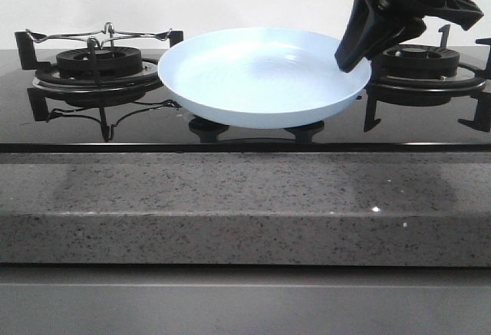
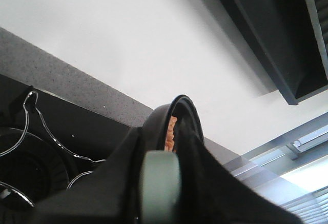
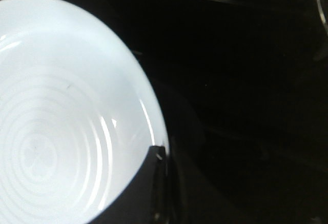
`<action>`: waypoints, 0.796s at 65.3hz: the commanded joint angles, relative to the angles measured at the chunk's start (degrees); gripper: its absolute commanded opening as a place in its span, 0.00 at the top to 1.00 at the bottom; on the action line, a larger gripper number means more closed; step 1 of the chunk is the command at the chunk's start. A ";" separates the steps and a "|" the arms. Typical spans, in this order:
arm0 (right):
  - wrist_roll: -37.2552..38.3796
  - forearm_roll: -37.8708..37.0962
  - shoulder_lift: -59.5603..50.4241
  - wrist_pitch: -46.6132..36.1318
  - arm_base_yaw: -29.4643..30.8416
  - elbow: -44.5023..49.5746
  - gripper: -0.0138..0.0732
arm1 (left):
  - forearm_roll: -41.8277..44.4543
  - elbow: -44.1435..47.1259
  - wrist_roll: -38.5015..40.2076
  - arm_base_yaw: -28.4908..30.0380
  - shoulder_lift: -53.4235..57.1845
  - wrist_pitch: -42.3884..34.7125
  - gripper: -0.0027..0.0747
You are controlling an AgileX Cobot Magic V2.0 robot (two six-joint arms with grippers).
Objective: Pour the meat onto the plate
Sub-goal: 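Lift the black pan with the left gripper above the held plate, then tilt the pan with the left gripper to pour meat onto the plate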
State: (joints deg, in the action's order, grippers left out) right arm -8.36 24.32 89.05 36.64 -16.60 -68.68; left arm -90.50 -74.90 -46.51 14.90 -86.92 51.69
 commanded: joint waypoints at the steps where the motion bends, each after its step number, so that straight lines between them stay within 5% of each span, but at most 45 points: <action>1: -0.65 1.09 -1.95 -2.28 0.06 -1.50 0.91 | -3.78 -1.73 0.27 -1.87 4.31 0.53 0.99; 37: -0.65 1.09 -1.95 -2.28 0.06 -1.50 0.91 | 9.43 -1.73 -1.44 -20.36 5.82 -9.80 0.99; 52: -0.65 1.09 -1.95 -2.28 0.06 -1.50 0.91 | 10.00 -1.96 -11.13 -25.99 6.93 -13.09 0.99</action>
State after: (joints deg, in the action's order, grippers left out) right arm -8.36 24.32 89.05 36.64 -16.60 -68.68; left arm -76.31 -74.90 -54.65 -9.77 -83.36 41.12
